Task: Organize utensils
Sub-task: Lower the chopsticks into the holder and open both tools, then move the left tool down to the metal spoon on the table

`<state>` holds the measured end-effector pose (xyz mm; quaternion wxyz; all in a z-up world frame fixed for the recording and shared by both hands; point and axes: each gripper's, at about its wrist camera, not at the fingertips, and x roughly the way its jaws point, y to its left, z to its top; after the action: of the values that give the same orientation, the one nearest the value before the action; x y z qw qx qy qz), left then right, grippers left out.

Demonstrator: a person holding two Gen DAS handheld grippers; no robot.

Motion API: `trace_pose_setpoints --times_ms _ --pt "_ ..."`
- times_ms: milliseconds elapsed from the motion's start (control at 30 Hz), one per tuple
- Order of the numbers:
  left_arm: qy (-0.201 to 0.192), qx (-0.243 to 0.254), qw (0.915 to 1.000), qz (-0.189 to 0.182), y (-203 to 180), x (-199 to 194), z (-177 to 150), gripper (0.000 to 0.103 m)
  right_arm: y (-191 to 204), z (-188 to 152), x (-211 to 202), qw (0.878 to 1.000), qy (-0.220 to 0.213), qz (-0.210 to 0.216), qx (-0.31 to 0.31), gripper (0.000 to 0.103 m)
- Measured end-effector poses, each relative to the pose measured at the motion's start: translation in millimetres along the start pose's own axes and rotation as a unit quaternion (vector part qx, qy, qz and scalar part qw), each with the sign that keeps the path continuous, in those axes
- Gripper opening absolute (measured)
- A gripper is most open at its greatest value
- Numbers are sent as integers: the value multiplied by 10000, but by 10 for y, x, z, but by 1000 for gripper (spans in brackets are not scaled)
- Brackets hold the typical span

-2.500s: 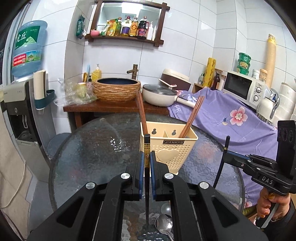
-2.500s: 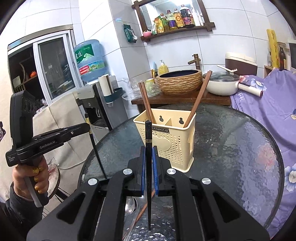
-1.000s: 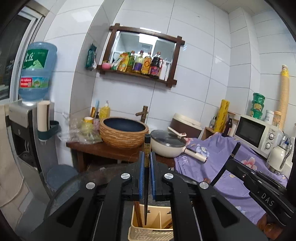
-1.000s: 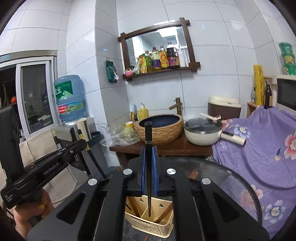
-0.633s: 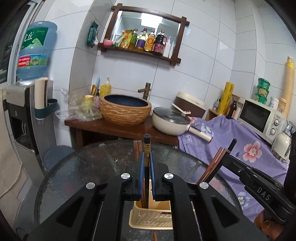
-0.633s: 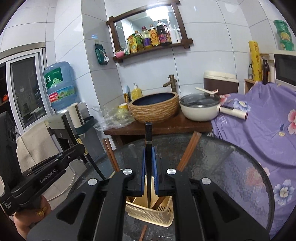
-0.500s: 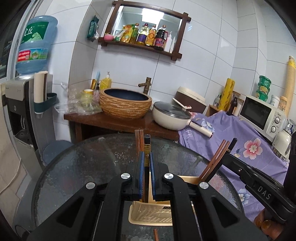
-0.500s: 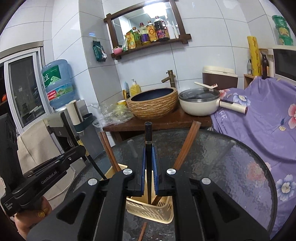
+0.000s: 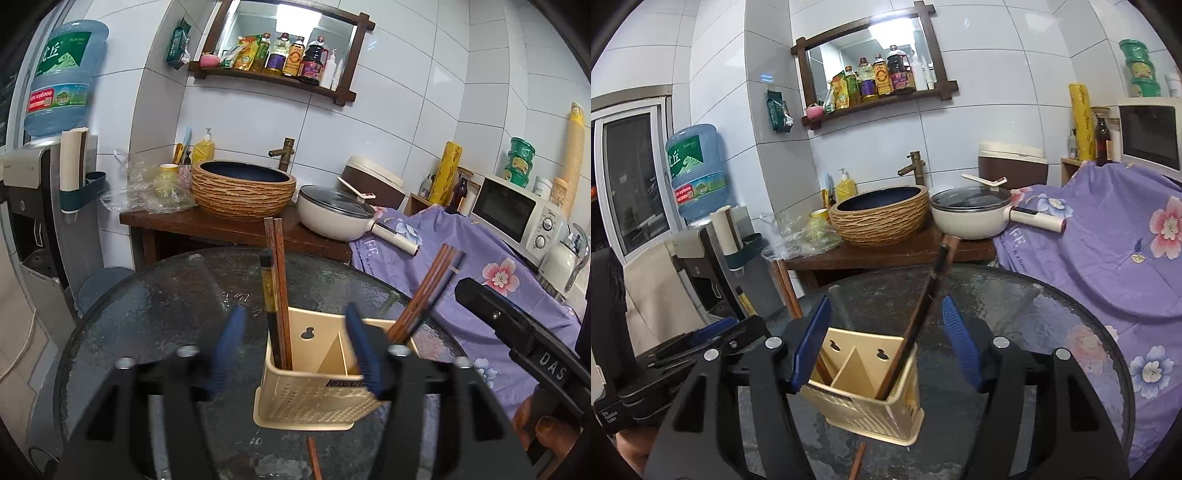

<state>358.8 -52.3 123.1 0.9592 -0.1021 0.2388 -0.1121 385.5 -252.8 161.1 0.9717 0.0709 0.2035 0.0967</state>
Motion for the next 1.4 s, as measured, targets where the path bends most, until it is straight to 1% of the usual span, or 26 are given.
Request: trace_pose_setpoints --times_ms 67,100,167,233,400,500,600,800,867,1000,1100,1133,1200,1233,1333,1400 --pt "-10 140 9999 98 3 -63 -102 71 -25 -74 -78 10000 46 19 -1 64" --pt "20 210 9996 170 8 -83 -157 73 -40 -102 -107 10000 55 39 9 65" --pt "191 334 9990 237 31 -132 -310 77 -77 -221 -173 9998 171 116 21 69" --pt "432 422 9981 157 58 -200 -497 79 -96 -391 -226 9993 337 133 -48 70" --pt "872 833 9927 39 40 -426 -991 80 -129 -850 -301 9967 757 174 -244 70" --pt "1170 1013 9879 83 37 -488 -1271 80 -108 -1127 -325 9945 955 144 -417 70" --pt "1446 1078 9835 100 47 -505 -1490 79 -70 -1364 -311 9913 1179 150 -574 70" --pt "1882 1201 9746 -152 -6 -565 -1830 70 -81 -1675 -325 9873 1488 237 -497 70" --pt "2013 1249 9713 -232 -37 -570 -1929 61 -101 -1731 -333 9865 1558 258 -439 70" --pt "2265 1309 9644 -376 -81 -568 -2117 51 -100 -1823 -357 9848 1668 311 -371 70" --pt "2235 1247 9658 -420 -88 -582 -2144 46 -102 -1849 -354 9841 1714 327 -329 70" --pt "2244 1226 9658 -426 -86 -576 -2126 42 -97 -1857 -352 9838 1731 335 -313 70" --pt "2234 1246 9660 -384 -90 -577 -2121 38 -81 -1874 -357 9831 1771 376 -280 70" --pt "2250 1254 9657 -343 -78 -574 -2123 34 -73 -1884 -365 9829 1776 392 -273 70" --pt "2271 1104 9668 -381 -17 -577 -2127 32 -49 -1903 -388 9828 1774 396 -315 70" --pt "2301 1109 9664 -299 -8 -562 -2132 30 -42 -1910 -389 9827 1779 407 -308 70"
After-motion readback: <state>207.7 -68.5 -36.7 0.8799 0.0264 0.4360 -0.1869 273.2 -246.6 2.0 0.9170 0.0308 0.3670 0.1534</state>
